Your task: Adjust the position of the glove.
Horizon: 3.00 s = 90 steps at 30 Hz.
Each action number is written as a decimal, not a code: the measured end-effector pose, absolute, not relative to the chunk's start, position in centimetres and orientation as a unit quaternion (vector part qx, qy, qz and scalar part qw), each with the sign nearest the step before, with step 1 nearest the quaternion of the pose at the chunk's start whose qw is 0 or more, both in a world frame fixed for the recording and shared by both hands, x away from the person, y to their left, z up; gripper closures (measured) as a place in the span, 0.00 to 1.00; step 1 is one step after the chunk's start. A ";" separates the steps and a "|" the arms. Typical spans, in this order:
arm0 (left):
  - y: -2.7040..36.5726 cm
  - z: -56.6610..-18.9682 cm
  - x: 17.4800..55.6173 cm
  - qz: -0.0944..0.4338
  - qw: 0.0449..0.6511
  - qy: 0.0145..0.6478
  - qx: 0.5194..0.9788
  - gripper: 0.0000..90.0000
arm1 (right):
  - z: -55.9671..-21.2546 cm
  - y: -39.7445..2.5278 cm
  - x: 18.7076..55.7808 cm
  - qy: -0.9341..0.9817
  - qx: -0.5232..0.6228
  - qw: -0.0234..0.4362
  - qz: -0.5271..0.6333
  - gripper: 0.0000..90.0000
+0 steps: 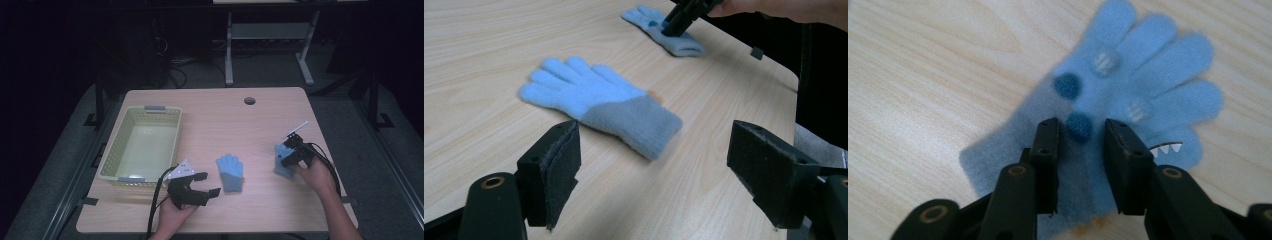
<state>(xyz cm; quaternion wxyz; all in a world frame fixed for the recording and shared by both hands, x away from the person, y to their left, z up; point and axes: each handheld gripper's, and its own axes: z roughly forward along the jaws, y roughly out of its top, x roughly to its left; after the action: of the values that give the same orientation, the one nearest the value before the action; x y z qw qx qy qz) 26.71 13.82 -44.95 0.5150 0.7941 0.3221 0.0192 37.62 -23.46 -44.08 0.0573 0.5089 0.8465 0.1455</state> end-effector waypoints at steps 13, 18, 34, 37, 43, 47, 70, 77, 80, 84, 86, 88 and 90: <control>13.9 -45.0 26.8 0.020 0.513 0.323 0.795 0.24 | -44.0 -24.0 37.9 0.839 0.520 0.048 0.153 0.91; 14.0 -44.9 26.7 0.021 0.515 0.324 0.793 0.24 | -43.5 -24.0 37.4 0.840 0.515 0.055 0.160 0.92; 14.0 -45.0 26.7 0.018 0.516 0.326 0.792 0.24 | -40.2 -24.2 35.5 0.836 0.502 0.077 0.206 0.92; 14.0 -44.9 26.7 0.019 0.516 0.325 0.792 0.24 | -39.5 -24.0 35.3 0.839 0.491 0.080 0.220 0.92; 14.0 -45.0 26.8 0.018 0.515 0.327 0.792 0.24 | -38.2 -22.8 34.9 0.849 0.469 0.087 0.230 0.92; 14.1 -44.8 26.7 0.021 0.518 0.327 0.790 0.24 | -37.6 -21.5 34.8 0.858 0.449 0.088 0.235 0.92; 14.9 -44.5 26.9 0.027 0.525 0.337 0.781 0.24 | -36.9 -13.4 34.2 0.905 0.341 0.065 0.247 0.92; 15.0 -44.4 26.9 0.028 0.527 0.339 0.779 0.24 | -37.9 -11.6 34.0 0.914 0.322 0.047 0.242 0.91; 15.1 -44.5 27.0 0.027 0.527 0.341 0.778 0.24 | -38.2 -10.8 33.8 0.920 0.310 0.043 0.238 0.91; 15.2 -44.4 27.0 0.026 0.529 0.343 0.776 0.24 | -38.6 -10.0 33.9 0.924 0.299 0.038 0.236 0.91; 15.2 -44.4 27.0 0.026 0.533 0.342 0.773 0.24 | -38.7 -9.5 33.8 0.926 0.295 0.035 0.235 0.91; 15.2 -44.4 27.0 0.027 0.534 0.342 0.773 0.24 | -38.8 -9.2 33.7 0.928 0.290 0.033 0.232 0.91; 15.3 -44.4 27.0 0.026 0.531 0.342 0.775 0.24 | -38.9 -9.0 33.8 0.929 0.288 0.032 0.231 0.91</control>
<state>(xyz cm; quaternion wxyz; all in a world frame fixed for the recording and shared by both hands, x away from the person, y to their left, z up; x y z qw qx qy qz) 27.04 15.31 -44.44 0.5313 0.7746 0.3422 0.0259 33.77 -8.98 -38.90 0.0318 0.2879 0.9289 0.2309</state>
